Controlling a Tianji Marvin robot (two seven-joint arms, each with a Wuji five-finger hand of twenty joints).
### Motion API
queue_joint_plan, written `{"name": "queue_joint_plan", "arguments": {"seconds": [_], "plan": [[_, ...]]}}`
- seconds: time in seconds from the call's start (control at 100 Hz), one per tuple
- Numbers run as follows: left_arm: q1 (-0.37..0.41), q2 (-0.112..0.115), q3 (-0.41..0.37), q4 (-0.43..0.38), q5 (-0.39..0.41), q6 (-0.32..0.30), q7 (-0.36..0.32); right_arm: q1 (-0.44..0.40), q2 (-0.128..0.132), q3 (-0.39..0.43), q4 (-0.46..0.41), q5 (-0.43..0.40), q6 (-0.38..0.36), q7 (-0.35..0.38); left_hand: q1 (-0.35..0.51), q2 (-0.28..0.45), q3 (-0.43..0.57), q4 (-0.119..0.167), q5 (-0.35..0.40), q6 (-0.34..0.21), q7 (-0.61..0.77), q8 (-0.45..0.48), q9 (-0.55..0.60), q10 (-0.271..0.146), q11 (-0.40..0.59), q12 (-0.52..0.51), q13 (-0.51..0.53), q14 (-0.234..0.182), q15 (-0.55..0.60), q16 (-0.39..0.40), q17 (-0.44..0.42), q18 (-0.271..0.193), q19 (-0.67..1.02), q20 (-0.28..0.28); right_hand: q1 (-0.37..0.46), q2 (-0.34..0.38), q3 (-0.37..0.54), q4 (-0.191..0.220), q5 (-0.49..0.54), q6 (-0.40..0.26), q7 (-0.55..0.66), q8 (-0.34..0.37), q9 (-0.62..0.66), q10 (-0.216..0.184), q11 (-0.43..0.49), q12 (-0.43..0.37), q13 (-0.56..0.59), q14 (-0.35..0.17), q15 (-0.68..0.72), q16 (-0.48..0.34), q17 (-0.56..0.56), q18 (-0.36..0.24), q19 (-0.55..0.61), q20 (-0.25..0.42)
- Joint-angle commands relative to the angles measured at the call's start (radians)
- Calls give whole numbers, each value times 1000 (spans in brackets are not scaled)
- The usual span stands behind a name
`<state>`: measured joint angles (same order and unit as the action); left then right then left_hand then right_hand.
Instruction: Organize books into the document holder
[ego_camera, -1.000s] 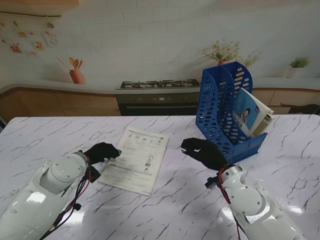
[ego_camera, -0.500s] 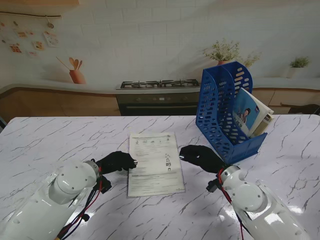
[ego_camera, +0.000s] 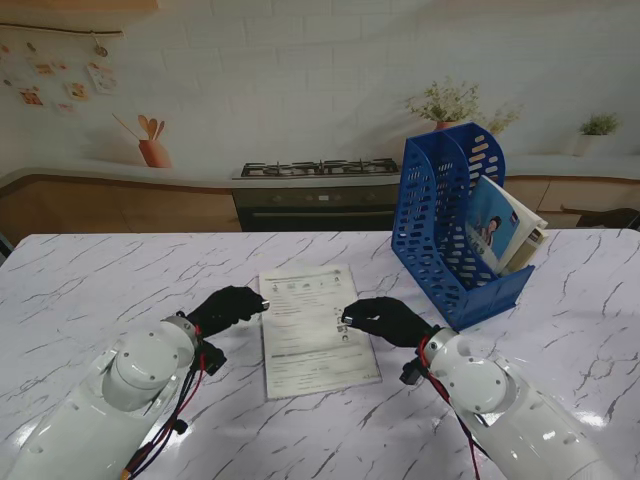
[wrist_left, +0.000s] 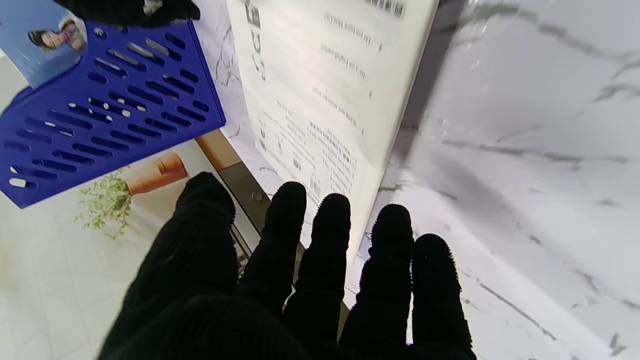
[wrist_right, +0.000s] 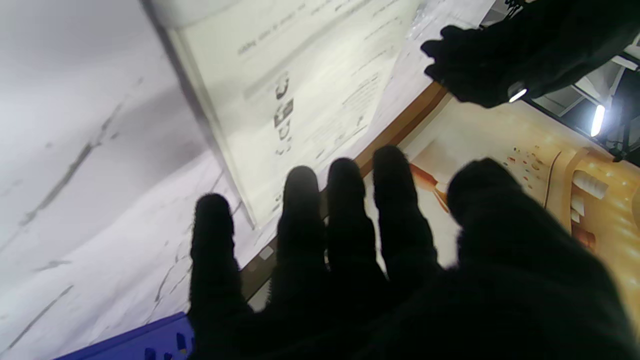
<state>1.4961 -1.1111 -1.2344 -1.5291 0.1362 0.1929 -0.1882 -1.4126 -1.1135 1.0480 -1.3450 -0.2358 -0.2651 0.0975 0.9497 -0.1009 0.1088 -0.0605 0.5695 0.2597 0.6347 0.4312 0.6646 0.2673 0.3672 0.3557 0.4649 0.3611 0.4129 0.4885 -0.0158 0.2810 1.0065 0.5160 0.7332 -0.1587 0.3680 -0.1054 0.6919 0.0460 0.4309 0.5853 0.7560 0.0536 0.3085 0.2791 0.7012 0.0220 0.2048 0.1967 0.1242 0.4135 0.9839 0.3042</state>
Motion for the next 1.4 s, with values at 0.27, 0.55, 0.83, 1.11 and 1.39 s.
{"name": "queue_joint_plan", "arguments": {"seconds": [0.27,0.55,0.83,1.11,1.39], "plan": [[-157,-24,102,181,-53,-48,-43,51,15,-72,29,30,-15,147,0,30,-13,38,61,21,-28,-21,12,7,-4,-13,-6,-30,-29,-32,-5,-15,-14,-14,71,120,23,-27,-8,28,68,-100,-26,2,39,-41,-32,-48,-21,-29,-51,-461,-30,-31],[-167,-18,166,199,-69,-93,-83,-19,61,-8,-72,25,28,296,1,27,-1,36,99,25,-10,-23,55,17,9,-16,28,-14,1,-29,18,-6,21,3,105,169,-101,-4,20,41,38,-89,-12,21,37,-56,-19,-26,-22,-31,-37,-433,-15,-27],[-145,-12,207,165,-93,-135,-108,-112,113,93,-192,29,55,486,0,33,5,35,116,28,14,-23,81,23,19,-13,51,-1,31,-19,34,2,58,23,193,241,-293,30,52,55,-52,3,4,40,10,-45,-4,0,-30,-37,-23,-399,1,-17],[-134,-13,236,153,-126,-161,-119,-165,133,132,-241,77,63,577,-3,39,5,35,110,28,14,-29,75,24,19,-14,45,-2,31,-20,29,0,54,24,207,263,-333,39,57,70,-51,-1,11,59,8,-52,10,18,-31,-38,-5,-370,21,-9],[-87,-10,205,93,-115,-147,-98,-201,109,160,-247,74,11,454,-3,34,-3,32,54,-5,19,-20,34,6,19,-5,25,-1,36,-9,20,1,53,25,166,216,-396,45,64,39,-39,15,30,41,29,-44,36,10,-12,-29,33,-321,55,7]]}}
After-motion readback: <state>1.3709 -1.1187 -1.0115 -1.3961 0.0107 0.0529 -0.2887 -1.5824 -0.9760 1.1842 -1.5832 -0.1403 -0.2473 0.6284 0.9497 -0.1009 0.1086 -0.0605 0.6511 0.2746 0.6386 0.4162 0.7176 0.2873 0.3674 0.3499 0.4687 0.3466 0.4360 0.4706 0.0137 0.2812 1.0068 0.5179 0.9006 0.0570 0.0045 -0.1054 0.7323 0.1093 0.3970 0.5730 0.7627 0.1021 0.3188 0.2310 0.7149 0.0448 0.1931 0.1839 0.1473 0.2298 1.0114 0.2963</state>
